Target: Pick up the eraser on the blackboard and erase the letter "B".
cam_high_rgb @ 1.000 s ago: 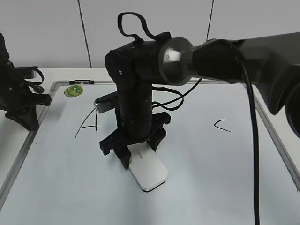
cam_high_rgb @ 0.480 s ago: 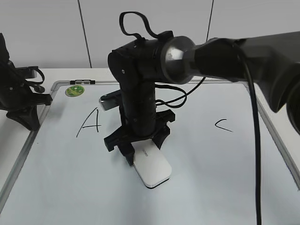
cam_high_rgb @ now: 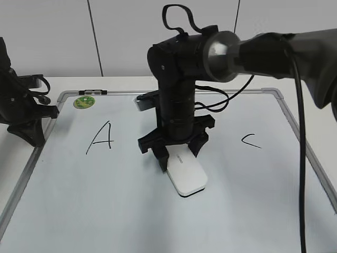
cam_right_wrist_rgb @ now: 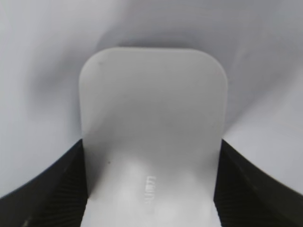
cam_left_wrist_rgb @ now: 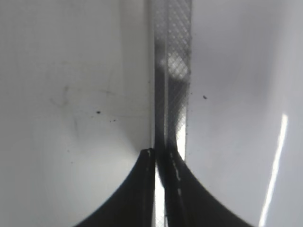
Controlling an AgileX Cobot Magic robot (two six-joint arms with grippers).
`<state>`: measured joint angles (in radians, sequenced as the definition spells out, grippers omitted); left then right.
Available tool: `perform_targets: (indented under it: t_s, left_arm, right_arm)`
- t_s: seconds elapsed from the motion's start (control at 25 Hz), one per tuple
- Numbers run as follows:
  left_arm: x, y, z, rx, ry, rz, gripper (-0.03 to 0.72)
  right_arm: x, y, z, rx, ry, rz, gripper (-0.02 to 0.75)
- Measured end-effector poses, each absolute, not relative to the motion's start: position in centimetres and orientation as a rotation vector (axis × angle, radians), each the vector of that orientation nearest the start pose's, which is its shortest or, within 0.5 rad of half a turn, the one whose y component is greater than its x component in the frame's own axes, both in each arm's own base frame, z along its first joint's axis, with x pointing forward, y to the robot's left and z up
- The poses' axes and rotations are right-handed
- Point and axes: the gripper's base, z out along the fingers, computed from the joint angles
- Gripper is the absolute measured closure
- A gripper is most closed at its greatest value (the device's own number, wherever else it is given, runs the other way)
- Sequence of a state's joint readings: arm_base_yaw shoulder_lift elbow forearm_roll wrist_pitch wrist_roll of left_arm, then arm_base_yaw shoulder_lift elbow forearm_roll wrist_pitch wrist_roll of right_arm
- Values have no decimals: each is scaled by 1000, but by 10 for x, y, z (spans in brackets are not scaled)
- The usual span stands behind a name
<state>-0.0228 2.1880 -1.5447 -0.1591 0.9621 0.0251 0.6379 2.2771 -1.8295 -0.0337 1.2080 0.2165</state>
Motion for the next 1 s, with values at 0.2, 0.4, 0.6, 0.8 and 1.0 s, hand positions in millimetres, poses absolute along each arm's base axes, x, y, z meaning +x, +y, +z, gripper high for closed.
perform_targets:
  t_s: [0.2, 0.4, 0.6, 0.8, 1.0]
  left_arm:
    - [424, -21, 127, -60, 3082, -203, 666]
    - [424, -21, 127, -60, 3082, -203, 666]
    - [424, -21, 127, -53, 3082, -193, 666]
    - [424, -21, 127, -53, 3082, -193, 666]
    - [424, -21, 127, -53, 3082, -193, 666]
  right_arm:
    - [382, 248, 155, -597, 3062, -62, 217]
    - [393, 229, 157, -536, 3063, -90, 217]
    - [406, 198, 172, -439, 3037, -150, 217]
    - [411, 158, 209, -305, 2986, -144, 217]
    - [397, 98, 213, -124, 3061, -169, 217]
